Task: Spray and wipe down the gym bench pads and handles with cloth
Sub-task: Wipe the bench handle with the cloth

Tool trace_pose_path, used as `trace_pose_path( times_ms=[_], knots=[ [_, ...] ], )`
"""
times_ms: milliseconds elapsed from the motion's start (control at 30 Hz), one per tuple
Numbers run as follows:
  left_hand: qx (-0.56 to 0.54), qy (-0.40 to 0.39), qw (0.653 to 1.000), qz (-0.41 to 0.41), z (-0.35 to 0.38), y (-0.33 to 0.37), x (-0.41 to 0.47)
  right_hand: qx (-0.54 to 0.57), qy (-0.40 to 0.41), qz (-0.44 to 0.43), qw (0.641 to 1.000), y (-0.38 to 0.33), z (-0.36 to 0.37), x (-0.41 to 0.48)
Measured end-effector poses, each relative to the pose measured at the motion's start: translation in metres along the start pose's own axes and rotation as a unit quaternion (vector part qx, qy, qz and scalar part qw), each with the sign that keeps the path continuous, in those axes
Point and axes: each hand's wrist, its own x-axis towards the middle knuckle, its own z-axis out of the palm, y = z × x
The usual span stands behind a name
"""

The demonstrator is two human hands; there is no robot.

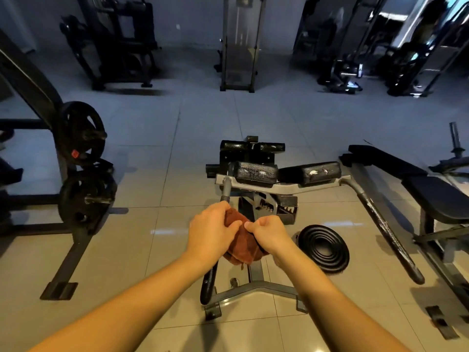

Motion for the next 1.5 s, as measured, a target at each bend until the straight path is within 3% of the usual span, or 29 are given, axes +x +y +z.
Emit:
trace_pose_path(
  times_ms=[100, 267, 400, 500, 600, 833, 1000, 1100, 1233, 1400, 1500],
  knots=[
    [-0.019, -0.009, 0.998, 0.060, -0.004, -0.008, -0.008, 0.067, -0.005, 0.033, 0.997, -0.005, 0.014, 0.001],
    [-0.093, -0.148, 0.978, 0.113, -0.012, -0.041, -0.023, 0.246, -0.055, 0.100, 0.962, -0.017, 0.031, -0.002],
    [-0.259, -0.207, 0.943, -0.036, -0.027, -0.073, -0.003, 0.238, -0.094, 0.062, 0.965, -0.008, 0.048, -0.007],
    [-0.268, -0.228, 0.932, -0.086, -0.038, -0.094, 0.017, 0.230, -0.097, 0.026, 0.968, -0.009, 0.056, -0.006],
    [-0.344, -0.335, 0.867, -0.135, -0.046, -0.097, 0.031, 0.234, -0.094, -0.016, 0.967, -0.014, 0.063, -0.006],
    [-0.349, -0.305, 0.864, -0.195, -0.032, -0.097, 0.044, 0.185, 0.007, -0.003, 0.983, -0.013, 0.070, 0.001],
    [-0.381, -0.286, 0.845, -0.241, -0.023, -0.102, 0.053, 0.200, -0.060, -0.026, 0.978, -0.014, 0.064, 0.032],
    [-0.362, -0.197, 0.868, -0.275, -0.017, -0.107, 0.060, 0.167, -0.092, -0.012, 0.982, -0.014, 0.046, 0.066],
    [-0.298, -0.067, 0.893, -0.331, 0.003, -0.120, 0.079, 0.063, -0.066, -0.006, 0.996, -0.009, 0.019, 0.134],
    [-0.205, -0.024, 0.932, -0.299, 0.046, -0.118, 0.102, 0.014, -0.086, 0.004, 0.996, -0.008, 0.039, 0.190],
    [-0.195, -0.038, 0.945, -0.259, 0.067, -0.108, 0.102, 0.028, -0.091, 0.012, 0.995, 0.001, 0.053, 0.202]
  ],
)
